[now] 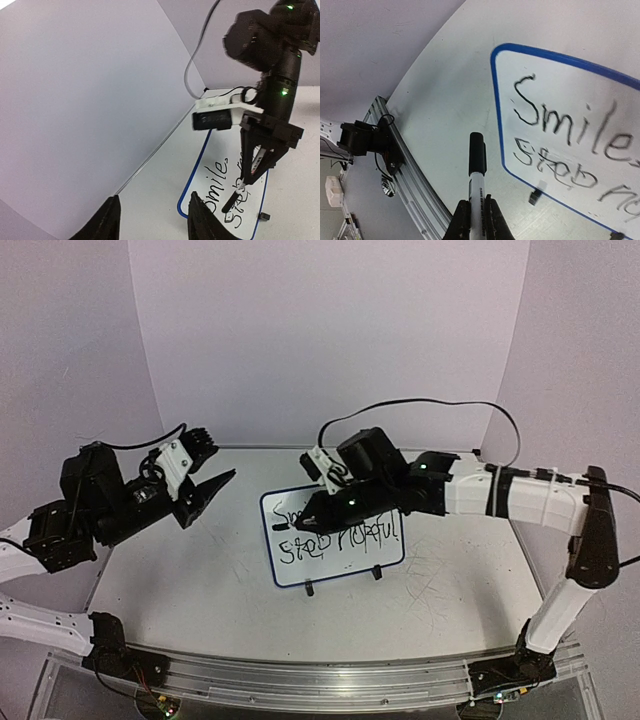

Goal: Write a sentence on the whiteboard
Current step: Put down the whiteboard marker at the corner of the board.

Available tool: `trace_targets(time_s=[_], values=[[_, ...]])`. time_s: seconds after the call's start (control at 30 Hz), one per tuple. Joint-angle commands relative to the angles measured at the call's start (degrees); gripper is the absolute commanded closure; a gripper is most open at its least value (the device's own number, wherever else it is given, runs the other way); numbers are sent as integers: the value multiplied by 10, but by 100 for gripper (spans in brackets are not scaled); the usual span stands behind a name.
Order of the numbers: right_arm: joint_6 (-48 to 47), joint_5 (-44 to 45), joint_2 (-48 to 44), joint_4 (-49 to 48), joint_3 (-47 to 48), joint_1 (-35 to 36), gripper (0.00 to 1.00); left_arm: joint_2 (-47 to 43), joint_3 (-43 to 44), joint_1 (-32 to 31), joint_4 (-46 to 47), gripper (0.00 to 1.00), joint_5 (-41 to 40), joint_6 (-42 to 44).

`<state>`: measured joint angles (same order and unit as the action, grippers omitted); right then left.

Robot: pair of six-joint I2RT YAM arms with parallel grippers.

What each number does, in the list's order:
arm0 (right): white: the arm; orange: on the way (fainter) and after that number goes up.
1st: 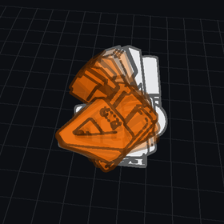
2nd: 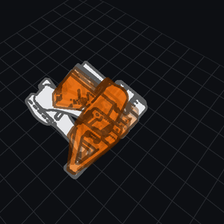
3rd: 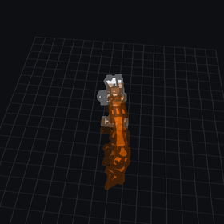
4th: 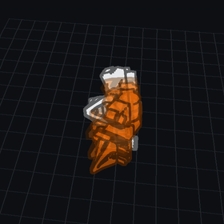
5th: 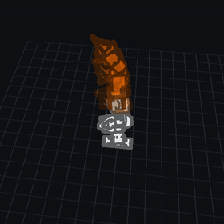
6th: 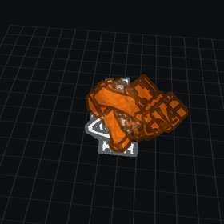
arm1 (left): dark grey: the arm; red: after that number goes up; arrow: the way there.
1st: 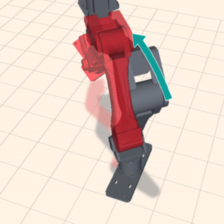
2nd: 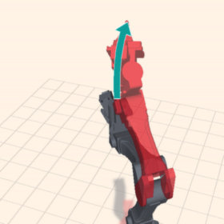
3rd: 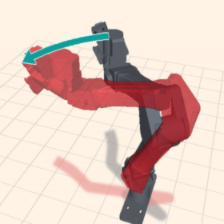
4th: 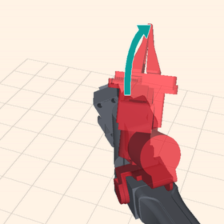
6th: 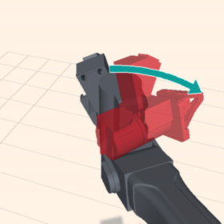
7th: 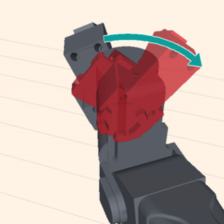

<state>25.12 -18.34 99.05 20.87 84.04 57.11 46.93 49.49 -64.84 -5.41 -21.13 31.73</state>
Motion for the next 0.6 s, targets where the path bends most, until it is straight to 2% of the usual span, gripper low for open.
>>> trace_targets(time_s=[0.0,0.1,0.27,0.33,0.47,0.57], values=[[-89,109,-176,-181,-128,-7,100,6,2,1,33,45,-80,-120],[-120,209,-272,-221,-191,-21,100,33,11,4,44,33,-124,-144],[-62,493,-333,-120,-234,-94,100,87,33,39,42,18,-164,-209],[-48,529,-332,-104,-264,-134,100,104,45,84,24,13,-139,-255],[-24,516,-284,-101,-319,-181,100,126,62,174,-3,11,-66,-348],[7,512,-248,-131,-365,-185,100,134,69,187,-11,10,-52,-368]])
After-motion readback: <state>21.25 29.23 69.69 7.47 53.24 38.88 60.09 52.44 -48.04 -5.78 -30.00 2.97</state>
